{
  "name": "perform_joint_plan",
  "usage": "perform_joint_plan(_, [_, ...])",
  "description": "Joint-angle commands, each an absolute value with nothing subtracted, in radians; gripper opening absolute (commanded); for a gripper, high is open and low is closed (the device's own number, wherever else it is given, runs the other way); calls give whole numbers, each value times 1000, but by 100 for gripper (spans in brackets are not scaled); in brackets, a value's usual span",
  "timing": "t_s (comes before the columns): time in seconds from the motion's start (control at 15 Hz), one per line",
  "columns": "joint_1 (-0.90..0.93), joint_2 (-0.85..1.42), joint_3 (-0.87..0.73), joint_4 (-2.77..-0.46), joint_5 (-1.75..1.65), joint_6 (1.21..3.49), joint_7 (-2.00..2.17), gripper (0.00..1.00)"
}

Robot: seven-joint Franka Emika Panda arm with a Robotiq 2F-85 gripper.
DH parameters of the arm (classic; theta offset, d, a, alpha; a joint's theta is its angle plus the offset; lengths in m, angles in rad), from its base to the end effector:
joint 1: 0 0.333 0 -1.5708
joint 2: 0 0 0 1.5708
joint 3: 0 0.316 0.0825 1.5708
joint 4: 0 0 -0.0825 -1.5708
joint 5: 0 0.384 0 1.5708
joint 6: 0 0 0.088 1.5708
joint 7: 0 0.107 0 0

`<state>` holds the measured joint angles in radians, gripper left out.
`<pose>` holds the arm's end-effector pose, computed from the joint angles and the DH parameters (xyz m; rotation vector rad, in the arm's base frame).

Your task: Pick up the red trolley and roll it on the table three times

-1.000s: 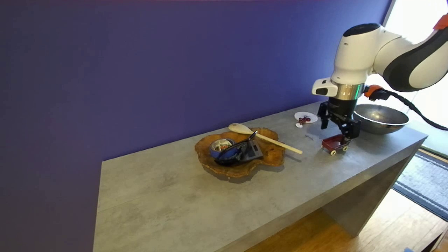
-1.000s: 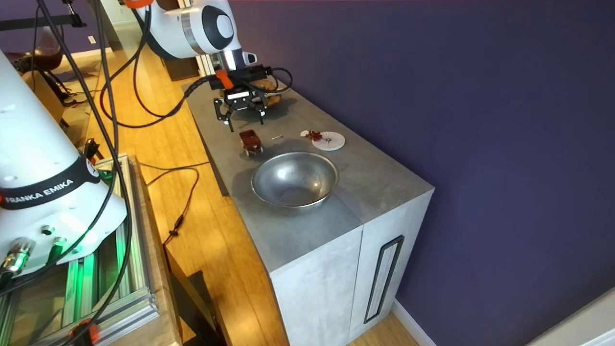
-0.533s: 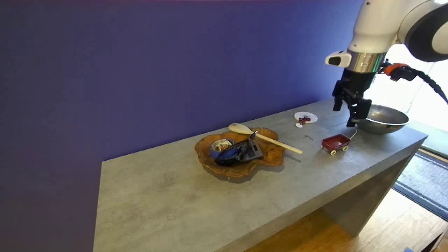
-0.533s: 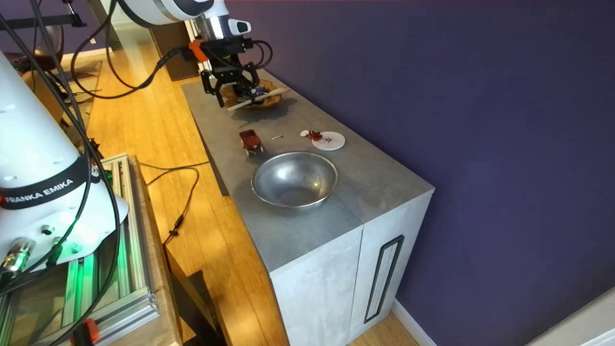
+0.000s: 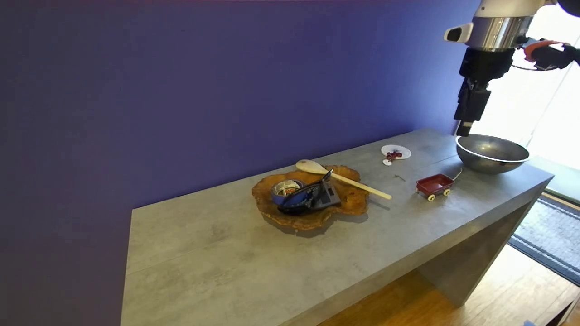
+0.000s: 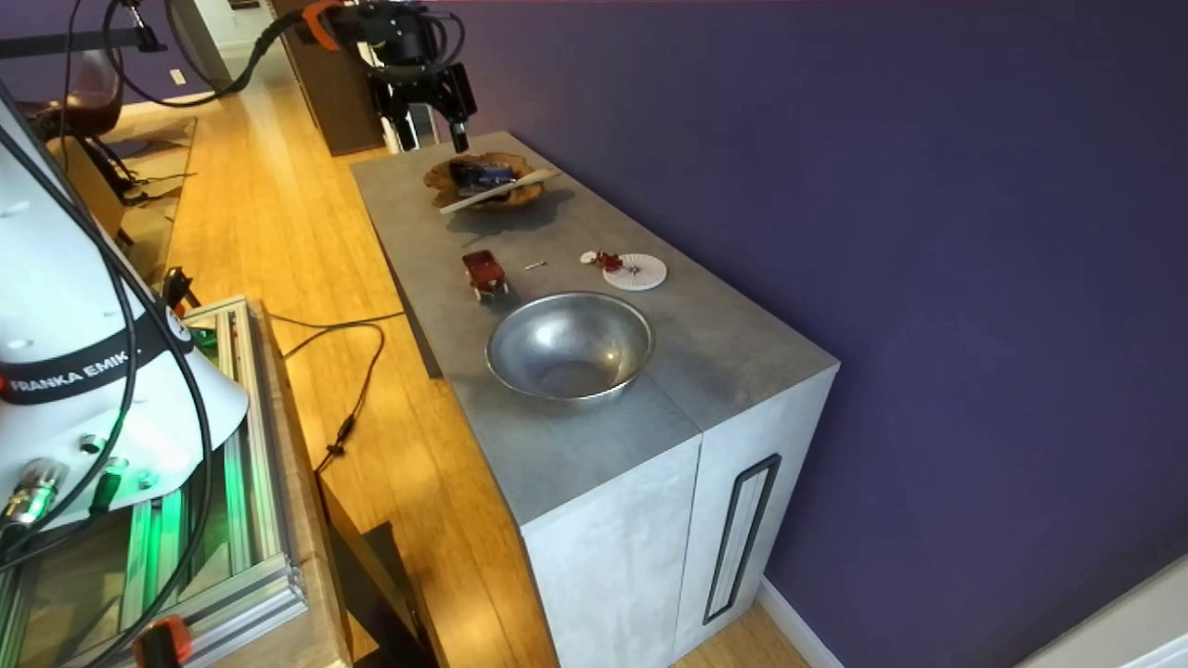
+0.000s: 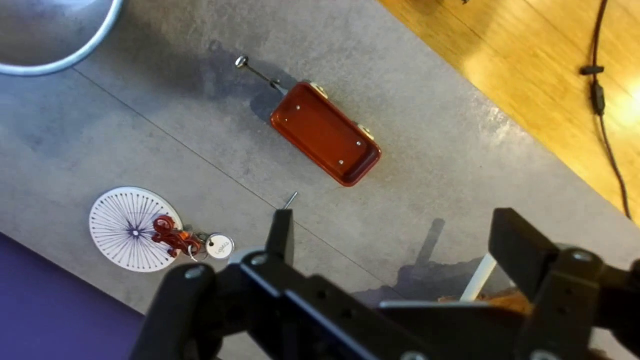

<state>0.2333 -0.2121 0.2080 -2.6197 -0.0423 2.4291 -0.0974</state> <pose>0.3834 0.1783 0.3225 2.9513 0.8588 0.0433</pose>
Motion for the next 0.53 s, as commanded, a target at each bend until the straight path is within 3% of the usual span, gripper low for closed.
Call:
perform_joint_plan(0.0, [234,-305,234,-2648,-2,2388,90,100])
perform_joint_plan(0.47, [229,-271,236,-2619,-27,2398,124,100])
